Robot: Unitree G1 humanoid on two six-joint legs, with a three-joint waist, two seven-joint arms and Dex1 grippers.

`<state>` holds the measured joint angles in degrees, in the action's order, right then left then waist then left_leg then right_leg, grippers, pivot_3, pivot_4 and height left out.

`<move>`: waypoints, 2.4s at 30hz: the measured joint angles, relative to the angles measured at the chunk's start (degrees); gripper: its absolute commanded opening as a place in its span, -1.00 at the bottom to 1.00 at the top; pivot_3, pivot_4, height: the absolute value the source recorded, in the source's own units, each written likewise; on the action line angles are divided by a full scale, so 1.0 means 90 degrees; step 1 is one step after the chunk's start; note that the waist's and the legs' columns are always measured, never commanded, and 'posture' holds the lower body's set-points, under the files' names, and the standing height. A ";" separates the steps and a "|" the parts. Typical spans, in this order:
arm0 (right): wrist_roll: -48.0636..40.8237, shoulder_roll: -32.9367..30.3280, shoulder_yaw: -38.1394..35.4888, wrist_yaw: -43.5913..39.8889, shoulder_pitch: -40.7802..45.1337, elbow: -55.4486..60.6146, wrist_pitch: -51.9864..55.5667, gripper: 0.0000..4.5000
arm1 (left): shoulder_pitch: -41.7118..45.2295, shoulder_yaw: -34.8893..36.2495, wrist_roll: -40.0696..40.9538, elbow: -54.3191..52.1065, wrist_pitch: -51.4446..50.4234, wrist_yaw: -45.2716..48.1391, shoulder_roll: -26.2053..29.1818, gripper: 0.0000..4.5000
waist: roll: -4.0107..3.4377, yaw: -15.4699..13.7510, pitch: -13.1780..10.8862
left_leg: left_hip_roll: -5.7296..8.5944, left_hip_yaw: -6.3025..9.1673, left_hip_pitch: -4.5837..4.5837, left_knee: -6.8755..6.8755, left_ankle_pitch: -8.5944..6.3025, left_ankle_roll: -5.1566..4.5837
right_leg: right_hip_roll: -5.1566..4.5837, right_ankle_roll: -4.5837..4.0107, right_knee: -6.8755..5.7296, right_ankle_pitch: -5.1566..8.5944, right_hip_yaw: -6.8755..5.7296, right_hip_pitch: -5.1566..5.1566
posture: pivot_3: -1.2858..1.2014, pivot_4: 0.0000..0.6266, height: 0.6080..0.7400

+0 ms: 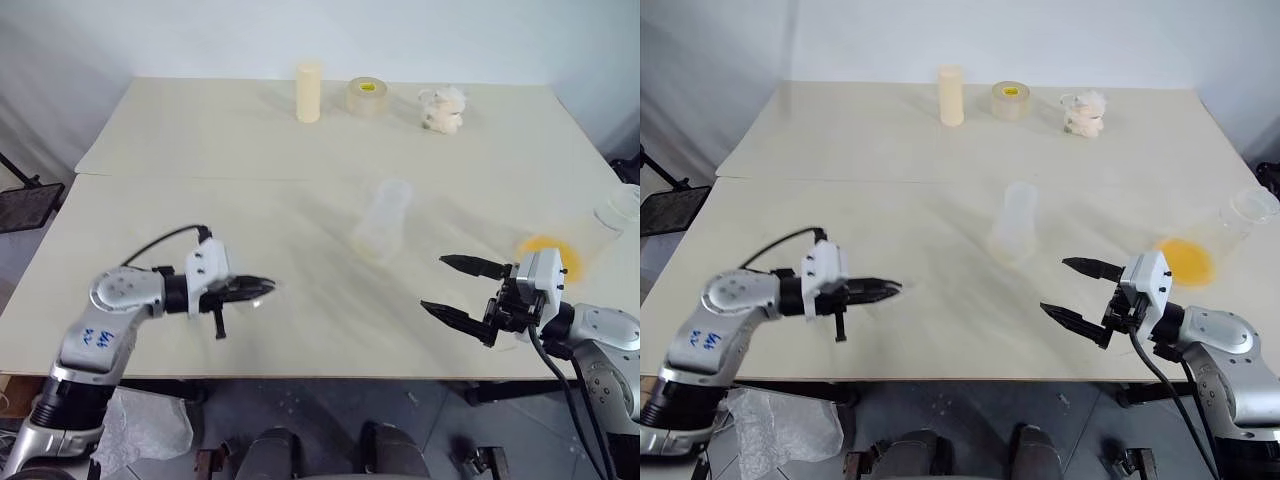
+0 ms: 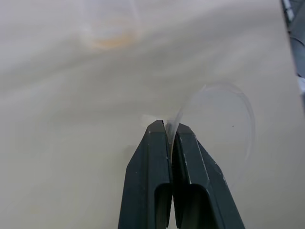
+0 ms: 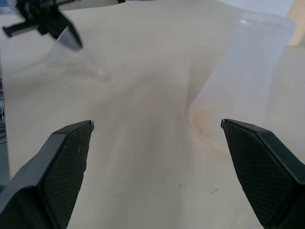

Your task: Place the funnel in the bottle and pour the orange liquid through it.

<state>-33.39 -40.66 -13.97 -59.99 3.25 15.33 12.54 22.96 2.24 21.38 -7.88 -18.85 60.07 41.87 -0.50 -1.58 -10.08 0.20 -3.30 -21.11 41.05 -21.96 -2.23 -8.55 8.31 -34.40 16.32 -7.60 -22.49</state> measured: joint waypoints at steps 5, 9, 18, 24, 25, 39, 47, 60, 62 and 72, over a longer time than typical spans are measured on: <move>0.0017 0.0045 -0.0011 0.0098 0.0125 -0.0038 -0.0099 1.00 | 0.1628 -0.0009 0.0368 0.0850 -0.0508 -0.0021 -0.0366 -0.99 | 0.0001 -0.0009 0.0000 | 0.0013 0.0001 -0.0003 0.0003 0.0000 0.0000 | 0.0002 0.0000 -0.0002 0.0000 -0.0005 0.0001 | 0.03 -0.52 1.00; 0.0020 0.0124 -0.0017 0.0183 0.0272 -0.0098 -0.0160 1.00 | 0.2831 -0.0077 0.0418 0.1661 -0.0765 -0.0035 -0.0806 -0.99 | 0.0001 0.0006 -0.0001 | 0.0015 -0.0021 -0.0002 0.0001 0.0000 0.0000 | 0.0003 0.0001 -0.0002 0.0000 -0.0008 0.0000 | 0.03 -0.52 1.00; -0.0002 0.0248 -0.0037 0.0272 0.0547 -0.0179 -0.0293 1.00 | 0.5110 -0.0119 0.0575 0.4117 -0.1663 -0.0029 -0.1959 -0.99 | 0.0005 0.0027 -0.0003 | 0.0014 -0.0050 -0.0008 -0.0003 0.0001 -0.0001 | 0.0006 0.0001 -0.0001 0.0000 -0.0017 -0.0006 | 0.03 -0.52 1.00; 0.0018 0.0357 -0.0040 0.0395 0.0545 -0.0212 -0.0429 1.00 | 0.5961 -0.0120 0.0472 0.5556 -0.1899 -0.0027 -0.2474 -0.99 | 0.0013 0.0015 -0.0008 | 0.0016 -0.0051 -0.0014 -0.0001 0.0001 -0.0001 | 0.0005 0.0001 0.0000 0.0000 -0.0016 -0.0007 | 0.03 -0.52 1.00; 0.0020 0.0357 -0.0044 0.0422 0.0492 -0.0209 -0.0443 1.00 | 0.6116 -0.0108 0.0452 0.5776 -0.1950 -0.0062 -0.2524 -0.99 | 0.0014 0.0012 -0.0008 | 0.0015 -0.0050 -0.0015 -0.0001 0.0001 -0.0001 | 0.0005 0.0001 0.0000 0.0000 -0.0018 -0.0007 | 0.03 -0.52 1.00; 0.0046 0.0498 -0.0051 0.0756 0.0129 -0.0032 -0.0733 1.00 | 0.7414 0.0115 0.0026 0.7846 -0.2706 -0.0324 -0.2835 -0.99 | 0.0018 0.0024 -0.0012 | 0.0015 -0.0055 -0.0015 -0.0003 0.0001 -0.0001 | 0.0006 0.0001 0.0000 0.0000 -0.0016 -0.0011 | 0.03 -0.52 1.00; 0.0077 0.0497 -0.0105 0.0796 0.0402 -0.0288 -0.0923 1.00 | 0.7881 0.0022 -0.0410 0.8388 -0.3296 -0.0110 -0.2891 -0.99 | 0.0018 0.0023 -0.0013 | 0.0016 -0.0054 -0.0016 -0.0005 0.0001 -0.0001 | 0.0006 0.0001 0.0000 0.0000 -0.0017 -0.0011 | 0.03 -0.52 1.00; 0.0112 0.0587 -0.0104 0.0957 0.0262 -0.0204 -0.0962 1.00 | 0.8128 -0.0113 -0.0817 0.8719 -0.3939 0.0248 -0.2927 -0.99 | 0.0019 0.0021 -0.0013 | 0.0015 -0.0054 -0.0016 -0.0005 0.0001 -0.0001 | 0.0005 0.0001 -0.0001 0.0000 -0.0015 -0.0012 | 0.03 -0.52 1.00; 0.0138 0.0593 -0.0104 0.0986 0.0226 -0.0174 -0.0962 1.00 | 0.8127 -0.0133 -0.0906 0.8722 -0.3968 0.0301 -0.2960 -0.99 | 0.0019 0.0020 -0.0014 | 0.0016 -0.0054 -0.0016 -0.0005 0.0001 -0.0001 | 0.0005 0.0001 -0.0001 0.0000 -0.0015 -0.0012 | 0.03 -0.52 1.00; 0.0151 0.0632 -0.0104 0.1060 0.0127 -0.0105 -0.0967 1.00 | 0.8134 -0.0133 -0.1225 0.8958 -0.3854 0.0118 -0.3296 -0.99 | 0.0019 0.0021 -0.0014 | 0.0016 -0.0055 -0.0015 -0.0005 0.0001 -0.0001 | 0.0005 0.0001 -0.0001 0.0000 -0.0015 -0.0012 | 0.03 -0.52 1.00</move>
<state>-32.03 -34.98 -14.91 -50.45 4.39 14.38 3.83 96.16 1.04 10.36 72.74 -53.54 61.13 12.21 -0.33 -1.39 -10.20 0.34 -3.80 -21.24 41.01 -21.96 -2.24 -8.50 8.32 -34.40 16.32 -7.73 -22.60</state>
